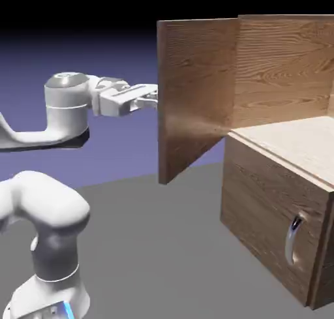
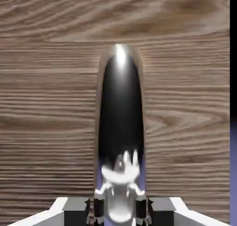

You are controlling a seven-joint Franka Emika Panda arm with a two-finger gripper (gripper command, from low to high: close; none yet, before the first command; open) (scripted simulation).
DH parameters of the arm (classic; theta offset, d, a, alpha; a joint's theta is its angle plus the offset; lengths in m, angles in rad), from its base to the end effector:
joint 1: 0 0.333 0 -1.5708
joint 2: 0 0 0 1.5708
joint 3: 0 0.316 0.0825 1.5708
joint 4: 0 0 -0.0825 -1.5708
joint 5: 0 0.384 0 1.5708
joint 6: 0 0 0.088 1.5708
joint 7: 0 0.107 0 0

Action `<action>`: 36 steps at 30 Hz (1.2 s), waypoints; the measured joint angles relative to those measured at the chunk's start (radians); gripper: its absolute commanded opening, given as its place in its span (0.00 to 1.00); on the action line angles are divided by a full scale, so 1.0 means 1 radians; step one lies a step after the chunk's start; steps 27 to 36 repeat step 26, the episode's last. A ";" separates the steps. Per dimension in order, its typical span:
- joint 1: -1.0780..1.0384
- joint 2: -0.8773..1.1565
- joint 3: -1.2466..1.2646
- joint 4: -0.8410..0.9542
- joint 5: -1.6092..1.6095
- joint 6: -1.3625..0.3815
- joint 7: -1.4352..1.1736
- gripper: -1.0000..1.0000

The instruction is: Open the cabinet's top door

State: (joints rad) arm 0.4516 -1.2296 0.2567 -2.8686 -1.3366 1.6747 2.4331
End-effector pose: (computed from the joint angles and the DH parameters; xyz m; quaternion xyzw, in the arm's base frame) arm 0.2084 0.0756 0.5577 0.4582 -0.5385 0.7049 0.0568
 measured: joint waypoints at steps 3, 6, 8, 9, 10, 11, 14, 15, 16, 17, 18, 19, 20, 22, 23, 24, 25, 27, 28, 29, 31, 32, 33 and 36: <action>-0.018 0.070 0.109 0.052 0.100 -0.090 0.029 0.00; -0.054 0.153 0.217 0.122 0.195 -0.185 0.060 0.00; -0.089 0.213 0.290 0.177 0.253 -0.250 0.083 0.00; -0.109 0.243 0.326 0.208 0.281 -0.284 0.094 0.00; -0.132 0.274 0.362 0.240 0.307 -0.318 0.105 0.00; -0.157 0.306 0.399 0.273 0.331 -0.352 0.116 0.00; -0.241 0.398 0.507 0.379 0.395 -0.454 0.150 0.00; -0.273 0.427 0.544 0.416 0.413 -0.488 0.161 0.00; -0.305 0.456 0.580 0.452 0.429 -0.520 0.171 0.00; -0.338 0.483 0.616 0.488 0.444 -0.553 0.182 0.00; -0.372 0.510 0.652 0.524 0.457 -0.585 0.193 0.00; -0.407 0.535 0.689 0.559 0.469 -0.615 0.203 0.00; -0.443 0.559 0.725 0.593 0.480 -0.645 0.213 0.00; -0.515 0.601 0.797 0.657 0.498 -0.699 0.230 0.00; -0.551 0.620 0.833 0.688 0.505 -0.724 0.238 0.00; -0.587 0.636 0.868 0.716 0.512 -0.747 0.245 0.00; -0.623 0.649 0.903 0.743 0.519 -0.767 0.251 0.00; -0.660 0.659 0.936 0.768 0.525 -0.786 0.255 0.00; -0.660 0.659 0.936 0.768 0.525 -0.786 0.255 0.00; -0.660 0.659 0.936 0.768 0.525 -0.786 0.255 0.00; -0.660 0.659 0.936 0.768 0.525 -0.786 0.255 0.00; -0.660 0.659 0.936 0.768 0.525 -0.786 0.255 0.00; -0.660 0.659 0.936 0.768 0.525 -0.786 0.255 0.00; -0.660 0.659 0.936 0.768 0.525 -0.786 0.255 0.00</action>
